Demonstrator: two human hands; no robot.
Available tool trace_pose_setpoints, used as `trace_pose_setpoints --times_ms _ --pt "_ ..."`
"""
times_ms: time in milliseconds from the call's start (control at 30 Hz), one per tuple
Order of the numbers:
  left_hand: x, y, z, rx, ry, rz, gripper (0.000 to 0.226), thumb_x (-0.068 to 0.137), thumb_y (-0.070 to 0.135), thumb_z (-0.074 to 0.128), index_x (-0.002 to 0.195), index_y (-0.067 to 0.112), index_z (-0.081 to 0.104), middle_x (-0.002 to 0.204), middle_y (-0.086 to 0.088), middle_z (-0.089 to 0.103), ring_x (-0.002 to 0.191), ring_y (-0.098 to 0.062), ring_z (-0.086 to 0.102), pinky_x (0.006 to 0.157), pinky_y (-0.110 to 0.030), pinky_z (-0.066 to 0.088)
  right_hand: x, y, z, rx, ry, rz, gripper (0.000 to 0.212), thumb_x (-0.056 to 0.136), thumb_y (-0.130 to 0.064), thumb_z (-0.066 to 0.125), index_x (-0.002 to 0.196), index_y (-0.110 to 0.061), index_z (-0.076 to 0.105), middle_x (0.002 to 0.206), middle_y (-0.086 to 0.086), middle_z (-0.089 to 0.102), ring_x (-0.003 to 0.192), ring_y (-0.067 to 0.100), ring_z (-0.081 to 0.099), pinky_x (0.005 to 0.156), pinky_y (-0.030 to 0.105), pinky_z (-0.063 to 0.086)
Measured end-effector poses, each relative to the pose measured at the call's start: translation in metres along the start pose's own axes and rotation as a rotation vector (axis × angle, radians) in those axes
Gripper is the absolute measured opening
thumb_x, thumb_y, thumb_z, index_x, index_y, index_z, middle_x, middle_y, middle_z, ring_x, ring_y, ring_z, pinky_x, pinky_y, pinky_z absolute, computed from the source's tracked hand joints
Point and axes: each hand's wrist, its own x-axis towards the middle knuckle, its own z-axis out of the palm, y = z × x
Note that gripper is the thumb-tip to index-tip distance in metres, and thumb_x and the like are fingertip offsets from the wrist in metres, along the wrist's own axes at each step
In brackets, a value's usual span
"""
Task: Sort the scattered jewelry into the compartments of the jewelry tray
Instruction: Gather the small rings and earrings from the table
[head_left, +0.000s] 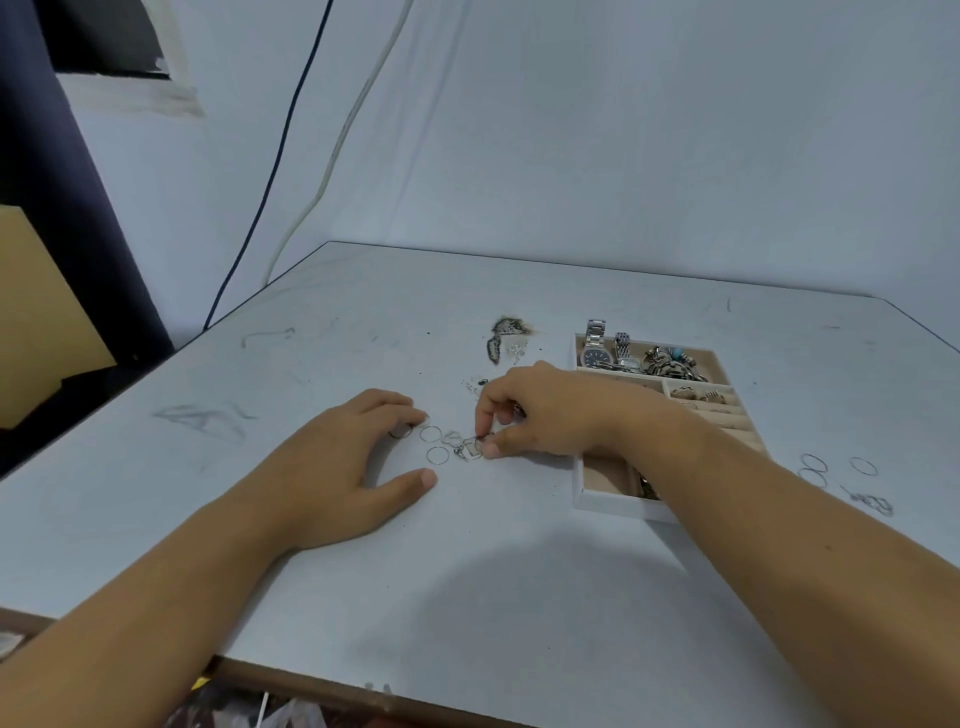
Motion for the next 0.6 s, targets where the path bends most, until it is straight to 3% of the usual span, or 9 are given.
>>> trace_pose_setpoints --times_ms 233,367,467,600 --pt "0.000 0.002 0.000 0.010 0.006 -0.006 0.061 0.078 0.067 0.053 0.129 0.035 0.051 0.132 0.024 0.043 0.118 0.010 0.042 0.096 -0.012 0.034 0.005 0.000 0.001 -0.001 -0.041 0.001 0.015 0.082 -0.041 0.067 0.092 -0.033 0.062 0.087 -0.012 0.055 0.076 0.001 0.048 0.070 0.025 0.040" --pt "0.001 0.002 0.000 0.013 0.008 -0.007 0.063 0.076 0.069 0.051 0.128 0.034 0.052 0.131 0.022 0.045 0.118 0.008 0.044 0.098 -0.016 0.037 0.011 -0.005 0.006 0.027 0.034 -0.015 0.014 0.081 -0.041 0.065 0.090 -0.032 0.060 0.087 -0.012 0.057 0.079 0.003 0.052 0.078 0.030 0.047" --pt "0.001 0.001 0.001 0.012 0.008 -0.015 0.063 0.076 0.069 0.051 0.128 0.034 0.051 0.131 0.023 0.044 0.117 0.008 0.044 0.097 -0.016 0.037 0.015 -0.012 0.011 0.047 0.077 -0.054 0.023 0.080 -0.050 0.066 0.093 -0.032 0.063 0.084 -0.013 0.055 0.076 0.002 0.052 0.070 0.024 0.042" --pt "0.001 0.000 0.001 0.003 0.009 -0.022 0.064 0.075 0.070 0.052 0.129 0.035 0.051 0.132 0.024 0.044 0.119 0.009 0.043 0.099 -0.016 0.037 0.018 -0.017 0.011 0.093 0.072 -0.048 0.020 0.080 -0.042 0.071 0.092 -0.026 0.069 0.079 -0.013 0.059 0.072 0.001 0.054 0.067 0.022 0.041"
